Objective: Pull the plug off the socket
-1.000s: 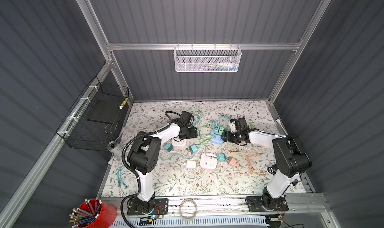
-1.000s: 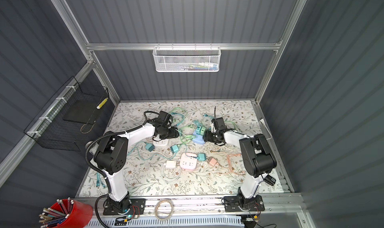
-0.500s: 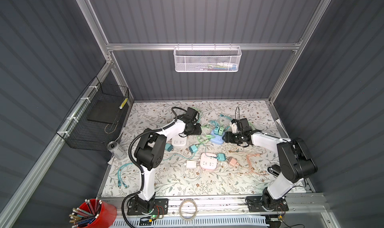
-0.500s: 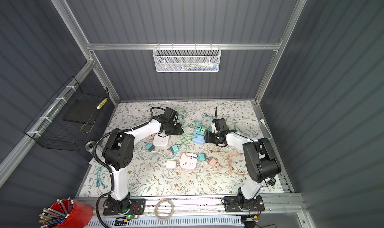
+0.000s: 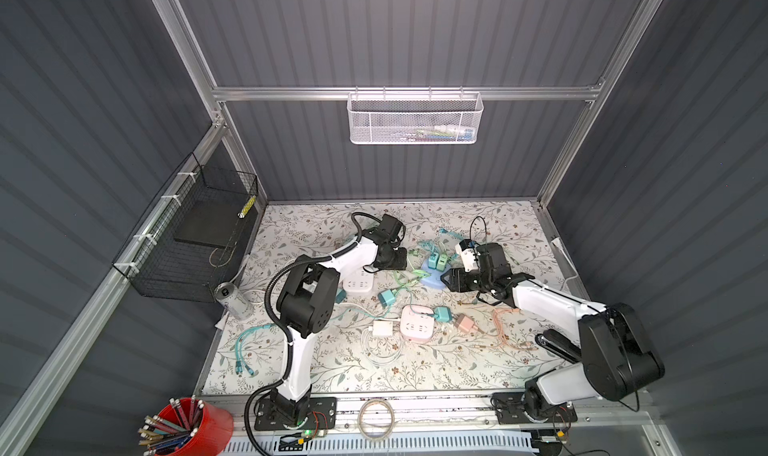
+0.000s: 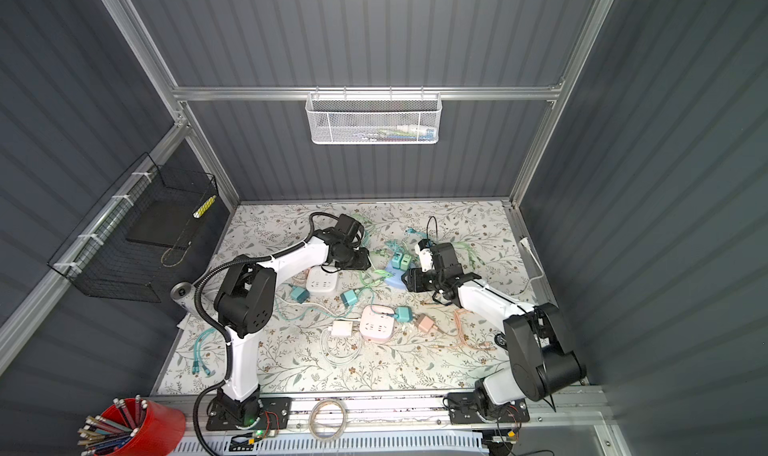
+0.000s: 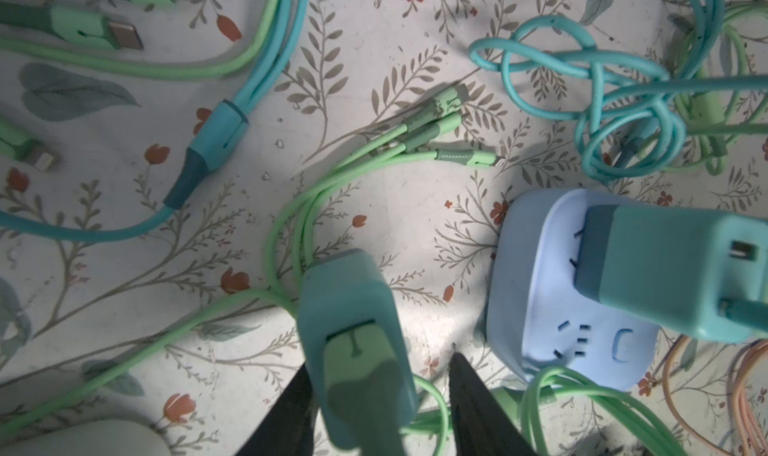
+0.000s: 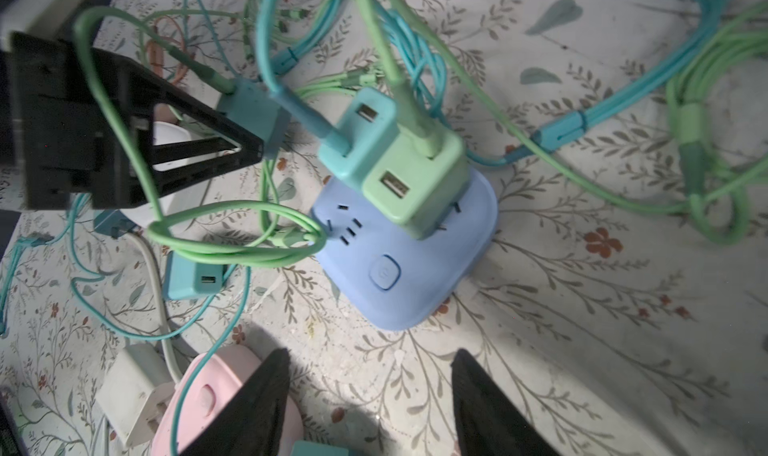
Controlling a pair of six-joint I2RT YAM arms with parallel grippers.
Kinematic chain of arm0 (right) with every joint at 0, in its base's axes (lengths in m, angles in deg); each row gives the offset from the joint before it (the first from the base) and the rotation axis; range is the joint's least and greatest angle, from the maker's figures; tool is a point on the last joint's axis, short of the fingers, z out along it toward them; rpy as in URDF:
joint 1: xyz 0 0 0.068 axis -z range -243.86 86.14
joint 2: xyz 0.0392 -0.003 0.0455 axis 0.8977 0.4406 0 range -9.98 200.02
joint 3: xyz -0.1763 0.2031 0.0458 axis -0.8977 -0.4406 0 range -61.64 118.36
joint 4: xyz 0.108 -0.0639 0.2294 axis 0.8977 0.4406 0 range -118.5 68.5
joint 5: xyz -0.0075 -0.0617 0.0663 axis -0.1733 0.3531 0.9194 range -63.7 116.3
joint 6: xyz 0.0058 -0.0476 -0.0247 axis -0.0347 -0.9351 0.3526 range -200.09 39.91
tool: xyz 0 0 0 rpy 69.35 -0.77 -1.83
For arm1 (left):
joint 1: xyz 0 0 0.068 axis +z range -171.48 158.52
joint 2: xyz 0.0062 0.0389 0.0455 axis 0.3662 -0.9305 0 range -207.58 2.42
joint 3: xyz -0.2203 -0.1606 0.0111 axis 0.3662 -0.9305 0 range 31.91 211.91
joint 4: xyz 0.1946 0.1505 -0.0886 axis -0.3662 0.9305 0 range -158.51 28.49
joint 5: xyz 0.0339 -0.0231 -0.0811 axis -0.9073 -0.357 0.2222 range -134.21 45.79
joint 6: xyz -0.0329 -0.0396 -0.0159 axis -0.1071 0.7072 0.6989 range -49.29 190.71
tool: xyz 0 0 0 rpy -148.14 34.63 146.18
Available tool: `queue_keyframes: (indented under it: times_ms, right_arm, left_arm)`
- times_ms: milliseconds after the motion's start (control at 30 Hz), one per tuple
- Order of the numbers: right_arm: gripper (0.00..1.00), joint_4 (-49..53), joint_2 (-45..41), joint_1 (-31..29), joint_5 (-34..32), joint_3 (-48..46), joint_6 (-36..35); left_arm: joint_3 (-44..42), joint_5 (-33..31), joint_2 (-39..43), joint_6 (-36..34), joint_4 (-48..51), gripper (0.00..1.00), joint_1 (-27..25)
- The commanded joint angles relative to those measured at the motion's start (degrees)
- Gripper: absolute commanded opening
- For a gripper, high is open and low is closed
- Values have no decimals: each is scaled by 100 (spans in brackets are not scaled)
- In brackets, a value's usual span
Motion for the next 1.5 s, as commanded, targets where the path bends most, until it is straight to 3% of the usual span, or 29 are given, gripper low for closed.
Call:
queue_keyframes:
  times_ms: [0, 100, 433, 900, 1300, 1467]
  right_arm:
    - [64, -521, -370, -175, 299, -116, -460]
    - [67, -592, -432, -331, 441, 40, -643]
    - [65, -398, 568, -766, 861, 1014, -1000]
    - [52, -127, 1665, -886, 796, 1894, -983]
    - [10, -276, 1810, -913, 1114, 1916, -849]
    - [4, -303, 1790, -918, 904, 1918, -716]
  left_arm:
    - [194, -57, -95, -170, 199, 50, -46]
    - [214, -75, -97, -203, 212, 50, -82]
    - [65, -3, 46, -242, 153, 50, -109]
    - [-80, 44, 186, -330, 83, 50, -133]
    - [-233, 169, 359, -275, -100, 50, -133]
    - [-328, 180, 494, -285, -100, 52, -132]
